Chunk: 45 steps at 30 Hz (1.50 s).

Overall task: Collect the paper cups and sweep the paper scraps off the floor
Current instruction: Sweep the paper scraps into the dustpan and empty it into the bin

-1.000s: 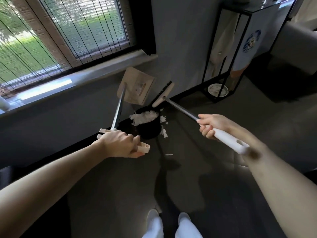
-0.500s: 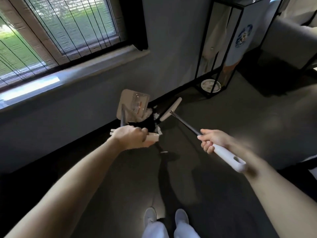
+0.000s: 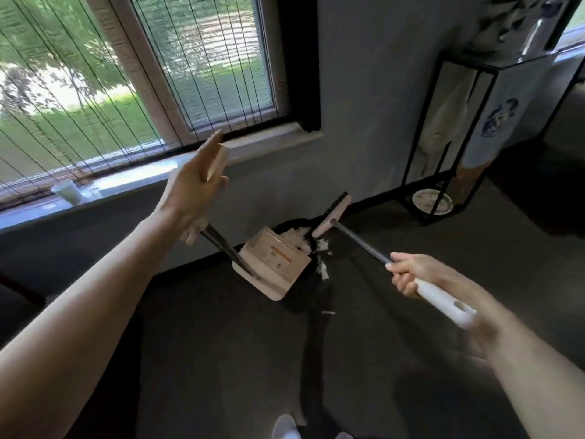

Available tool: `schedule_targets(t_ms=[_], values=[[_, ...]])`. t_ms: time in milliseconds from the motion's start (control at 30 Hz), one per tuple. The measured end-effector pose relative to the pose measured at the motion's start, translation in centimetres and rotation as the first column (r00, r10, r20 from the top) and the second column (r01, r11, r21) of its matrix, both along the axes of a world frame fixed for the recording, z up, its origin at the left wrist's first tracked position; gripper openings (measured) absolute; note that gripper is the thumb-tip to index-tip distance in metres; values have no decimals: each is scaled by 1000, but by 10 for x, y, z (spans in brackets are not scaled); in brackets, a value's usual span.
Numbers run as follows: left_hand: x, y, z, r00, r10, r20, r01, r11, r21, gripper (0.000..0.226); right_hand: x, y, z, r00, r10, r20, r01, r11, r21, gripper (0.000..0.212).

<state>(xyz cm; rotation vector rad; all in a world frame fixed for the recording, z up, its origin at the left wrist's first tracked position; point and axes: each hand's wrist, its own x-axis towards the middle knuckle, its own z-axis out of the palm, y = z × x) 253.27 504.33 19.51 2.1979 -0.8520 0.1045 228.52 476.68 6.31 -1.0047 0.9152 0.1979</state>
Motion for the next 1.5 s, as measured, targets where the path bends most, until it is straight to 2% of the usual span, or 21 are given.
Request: schedule_targets(t_ms=[233,433,667,900,1100,1200,1300,1400,1500], values=[[-20,10,-86,945,120,-305,-153,984,-86,53,3,-9,-13,995,37,-89,-41,998,-45,61],[-35,-15,-171,861,149,-486,-178,984,-13,65,19,-27,-47,963,140,-229,-161,984,-79,62],[-12,-58,-215,814,194,-547,-182,980,75,63,52,-50,-79,930,212,-300,-230,973,-25,65],[18,-109,-219,778,223,-588,-209,973,94,64,91,-103,-96,913,238,-330,-250,968,6,63],[43,-151,-233,747,316,-585,-321,942,98,64,165,-200,-102,835,384,-394,-449,889,-85,66],[53,-181,-242,689,408,-599,-418,899,131,65,217,-263,-104,757,479,-444,-592,791,-155,64],[63,-213,-239,631,504,-589,-516,840,167,65,271,-316,-101,635,564,-528,-741,637,-211,61],[70,-239,-237,576,594,-561,-610,770,189,64,326,-354,-110,461,643,-611,-875,444,-194,53],[74,-252,-238,518,613,-596,-665,727,170,65,370,-363,-128,242,672,-700,-969,135,-205,43]])
